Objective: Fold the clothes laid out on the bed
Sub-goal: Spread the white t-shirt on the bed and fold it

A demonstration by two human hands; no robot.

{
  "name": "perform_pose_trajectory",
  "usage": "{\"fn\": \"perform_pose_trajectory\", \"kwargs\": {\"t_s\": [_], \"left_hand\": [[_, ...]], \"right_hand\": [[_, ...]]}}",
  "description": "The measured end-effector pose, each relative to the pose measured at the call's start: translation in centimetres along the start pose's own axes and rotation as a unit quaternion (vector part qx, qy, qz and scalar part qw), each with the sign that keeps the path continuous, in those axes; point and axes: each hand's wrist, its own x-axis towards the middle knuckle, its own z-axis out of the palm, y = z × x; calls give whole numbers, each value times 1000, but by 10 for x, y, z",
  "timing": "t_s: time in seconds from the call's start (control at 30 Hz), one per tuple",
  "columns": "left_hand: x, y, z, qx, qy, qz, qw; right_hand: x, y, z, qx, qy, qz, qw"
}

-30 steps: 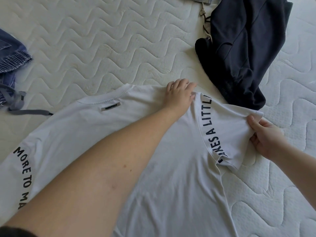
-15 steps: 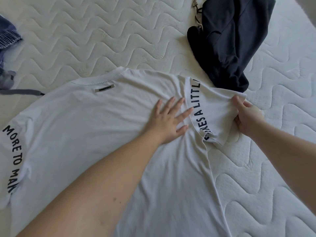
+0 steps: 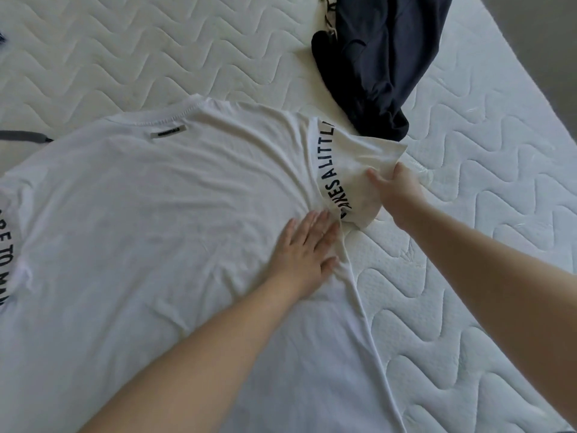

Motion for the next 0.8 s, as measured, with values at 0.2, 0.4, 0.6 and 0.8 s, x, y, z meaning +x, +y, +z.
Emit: {"fn": "perform_pose_trajectory", "kwargs": {"t_s": [0.2,0.4,0.6,0.8], "left_hand": [[20,-35,-58,-629,82,-195,749],[25,-114,-125,-789,27,-301,535],[14,-174,-133,-816,-73,-354,452],[5,-194,-97,-708,-54,-422,564]], "right_hand": [[-60,-43,8,-89,15,-236,967],[-124,-91,70,-166,14,-409,897],[-151,-81,146,-241,-138,-402,872],[-155,-39,151,-287,-153,-362,873]]}}
